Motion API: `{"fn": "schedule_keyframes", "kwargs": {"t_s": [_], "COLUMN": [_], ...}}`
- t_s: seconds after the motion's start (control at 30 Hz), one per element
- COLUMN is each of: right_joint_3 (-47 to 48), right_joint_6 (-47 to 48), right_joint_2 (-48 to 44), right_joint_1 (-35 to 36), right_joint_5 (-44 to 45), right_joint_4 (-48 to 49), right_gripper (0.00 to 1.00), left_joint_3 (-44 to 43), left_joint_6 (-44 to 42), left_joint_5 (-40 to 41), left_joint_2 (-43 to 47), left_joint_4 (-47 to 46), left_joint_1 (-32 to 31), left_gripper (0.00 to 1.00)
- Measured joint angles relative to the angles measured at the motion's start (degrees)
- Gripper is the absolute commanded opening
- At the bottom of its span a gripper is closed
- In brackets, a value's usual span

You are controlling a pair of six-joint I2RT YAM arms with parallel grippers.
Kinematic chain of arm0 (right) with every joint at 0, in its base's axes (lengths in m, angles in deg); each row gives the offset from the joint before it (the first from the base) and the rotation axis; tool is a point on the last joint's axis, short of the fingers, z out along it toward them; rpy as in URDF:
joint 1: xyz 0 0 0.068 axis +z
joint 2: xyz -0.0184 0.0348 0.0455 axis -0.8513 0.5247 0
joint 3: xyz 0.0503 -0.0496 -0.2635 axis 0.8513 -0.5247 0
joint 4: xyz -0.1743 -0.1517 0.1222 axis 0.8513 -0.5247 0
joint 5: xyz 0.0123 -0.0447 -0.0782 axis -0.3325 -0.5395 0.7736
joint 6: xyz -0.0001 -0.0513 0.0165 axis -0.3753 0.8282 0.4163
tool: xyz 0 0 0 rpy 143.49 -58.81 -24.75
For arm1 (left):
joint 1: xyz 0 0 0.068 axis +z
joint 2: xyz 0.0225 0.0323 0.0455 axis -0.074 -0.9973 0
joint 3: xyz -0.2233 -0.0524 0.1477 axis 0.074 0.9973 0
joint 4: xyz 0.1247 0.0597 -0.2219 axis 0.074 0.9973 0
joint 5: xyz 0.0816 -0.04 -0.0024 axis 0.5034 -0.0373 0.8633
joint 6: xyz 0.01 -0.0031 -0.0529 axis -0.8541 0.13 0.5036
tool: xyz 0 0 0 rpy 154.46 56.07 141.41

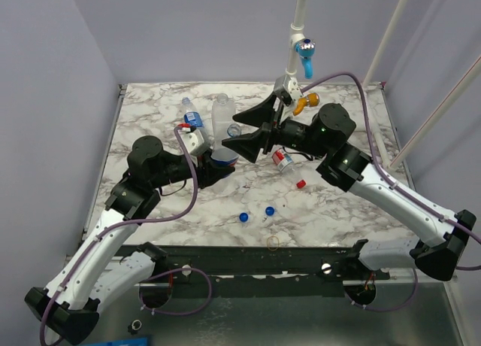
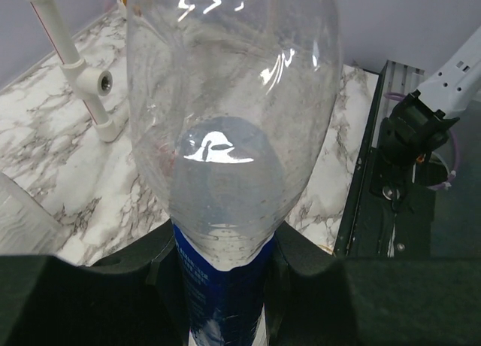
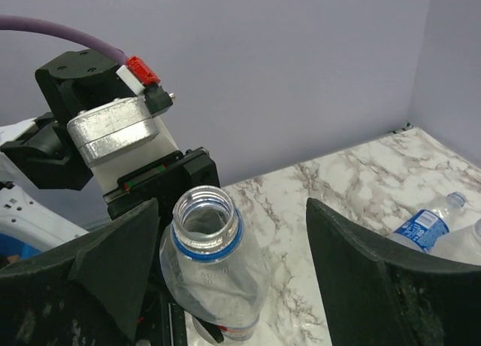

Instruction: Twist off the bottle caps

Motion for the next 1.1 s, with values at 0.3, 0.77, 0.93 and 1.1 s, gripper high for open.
{"fn": "schedule_keyframes", "kwargs": {"t_s": [0.3, 0.77, 0.93, 1.1], "right_joint_3": [0.2, 0.0, -2.9, -3.9], "right_joint_6": [-2.1, 7.0, 9.3, 10.1], "right_joint_2": [2.4, 8.1, 15.5, 23.5], "right_joint_1": [0.3, 0.3, 0.3, 0.3], "right_joint_5": [-2.3, 10.5, 15.8, 19.6], "right_joint_4": [0.8, -3.1, 0.9, 7.1], "right_gripper": [0.35, 0.35, 0.25, 0.30], "left_joint_3": [-1.0, -1.6, -2.9, -3.4], "left_joint_6": [0.8, -0.5, -0.2, 4.1], "left_joint_5": [-0.2, 15.7, 29.8, 43.7], "left_joint_2": [-0.9, 6.4, 6.3, 4.2], "left_joint_4": [2.2, 2.6, 3.7, 5.4], "left_joint_1": [0.2, 0.0, 0.0, 0.1], "left_gripper": [0.99, 0.99, 0.99, 0.99]}}
